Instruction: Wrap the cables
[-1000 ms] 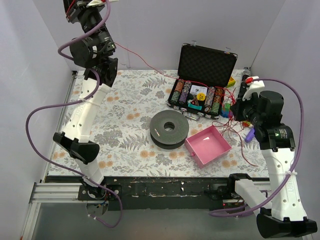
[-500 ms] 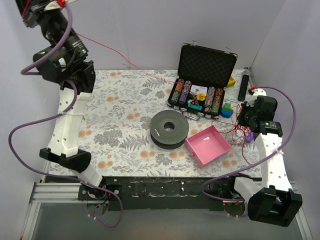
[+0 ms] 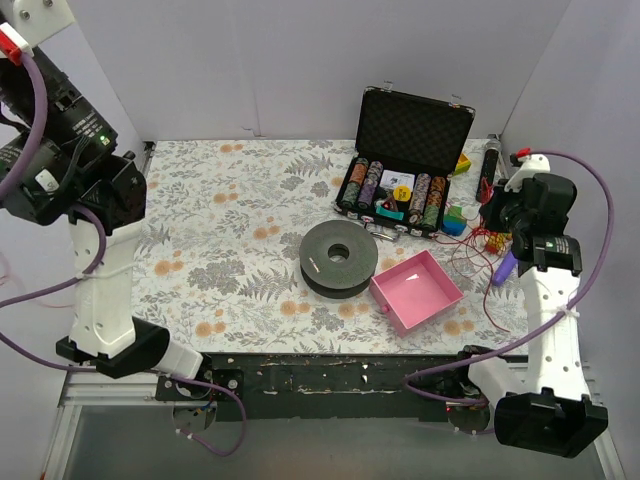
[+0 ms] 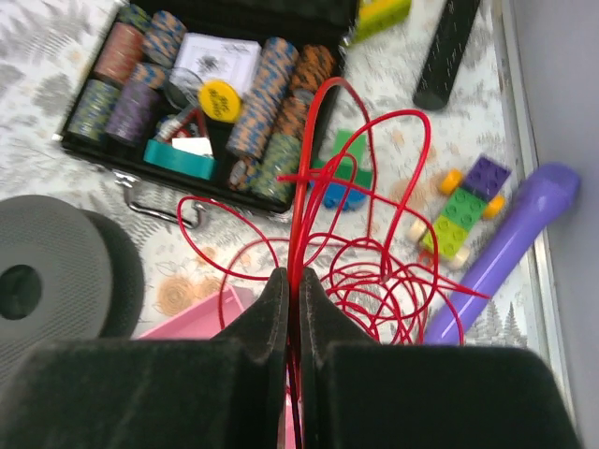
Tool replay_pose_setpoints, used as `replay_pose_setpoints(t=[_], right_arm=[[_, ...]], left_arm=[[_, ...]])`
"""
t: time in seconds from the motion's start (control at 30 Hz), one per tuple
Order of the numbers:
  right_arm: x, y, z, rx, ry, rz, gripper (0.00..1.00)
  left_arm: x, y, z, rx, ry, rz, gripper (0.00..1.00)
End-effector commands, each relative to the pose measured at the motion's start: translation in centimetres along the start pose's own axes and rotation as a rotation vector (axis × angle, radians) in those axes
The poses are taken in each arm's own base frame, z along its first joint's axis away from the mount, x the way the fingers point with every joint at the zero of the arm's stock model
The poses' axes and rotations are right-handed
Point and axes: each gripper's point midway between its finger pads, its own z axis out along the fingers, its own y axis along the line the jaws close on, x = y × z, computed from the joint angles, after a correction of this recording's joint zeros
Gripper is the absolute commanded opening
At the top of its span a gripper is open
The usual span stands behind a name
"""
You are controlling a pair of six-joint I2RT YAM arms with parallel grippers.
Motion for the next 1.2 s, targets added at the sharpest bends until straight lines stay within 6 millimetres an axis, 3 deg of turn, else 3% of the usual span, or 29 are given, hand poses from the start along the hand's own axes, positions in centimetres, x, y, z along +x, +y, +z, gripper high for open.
replay_pose_setpoints(t=[0.0, 0.1, 0.17, 0.27, 0.33, 0.4, 0.47, 0.53, 0.6, 0.7, 0.77, 0.83, 0.93, 1.1, 1.17], right_arm=[[-7.4, 4.5, -5.8, -0.181, -0.224, -0.115, 0.01], [-9.9, 8.3, -9.9, -0.353, -0.314, -0.169, 0.01], [-10.4, 10.2, -12.0, -0.45, -0.331, -0.177, 0.01], [-10.0, 11.5, -14.2, -0.518, -0.309, -0.131, 0.01], [-8.9, 11.5, -14.7, -0.508, -0.278, -0.079, 0.01], [-6.6, 11.5, -14.0, -0.51, -0.209, -0.025, 0.01], [-3.0, 10.7, -12.3, -0.473, -0.091, 0.03, 0.01], [3.0, 9.0, -8.9, -0.386, 0.102, 0.097, 0.01], [8.3, 8.3, -7.1, -0.364, 0.265, 0.14, 0.01], [13.9, 7.8, -5.2, -0.35, 0.409, 0.185, 0.01], [15.1, 7.5, -4.3, -0.331, 0.426, 0.196, 0.19], [14.5, 7.7, -3.7, -0.339, 0.403, 0.195, 0.32], [13.2, 8.6, -3.1, -0.362, 0.373, 0.15, 0.41], [16.1, 10.4, -2.5, -0.355, 0.527, 0.026, 0.66], [16.1, 10.5, -2.3, -0.309, 0.557, -0.033, 0.74]], left_arm=[[3.2, -8.7, -2.2, 0.295, 0.114, -0.005, 0.0], [5.6, -14.5, -5.2, 0.483, 0.19, -0.044, 0.0], [7.5, -17.8, -7.8, 0.579, 0.236, -0.039, 0.0], [10.8, -21.9, -12.1, 0.691, 0.304, -0.011, 0.0], [12.2, -23.7, -14.1, 0.742, 0.339, -0.024, 0.0], [13.6, -25.3, -16.6, 0.807, 0.384, -0.026, 0.0], [14.9, -26.7, -18.6, 0.855, 0.412, -0.026, 0.0], [15.9, -27.8, -20.3, 0.893, 0.435, -0.027, 0.0], [16.6, -28.4, -21.5, 0.917, 0.455, -0.026, 0.0], [17.3, -29.1, -22.8, 0.946, 0.478, -0.028, 0.0], [17.6, -29.4, -23.3, 0.959, 0.486, -0.032, 0.0], [17.8, -29.7, -23.8, 0.97, 0.494, -0.029, 0.0], [18.1, -29.9, -24.2, 0.98, 0.497, -0.024, 0.0], [18.3, -29.7, -24.3, 0.979, 0.501, -0.009, 0.0], [18.3, -29.6, -24.3, 0.977, 0.502, -0.006, 0.0]])
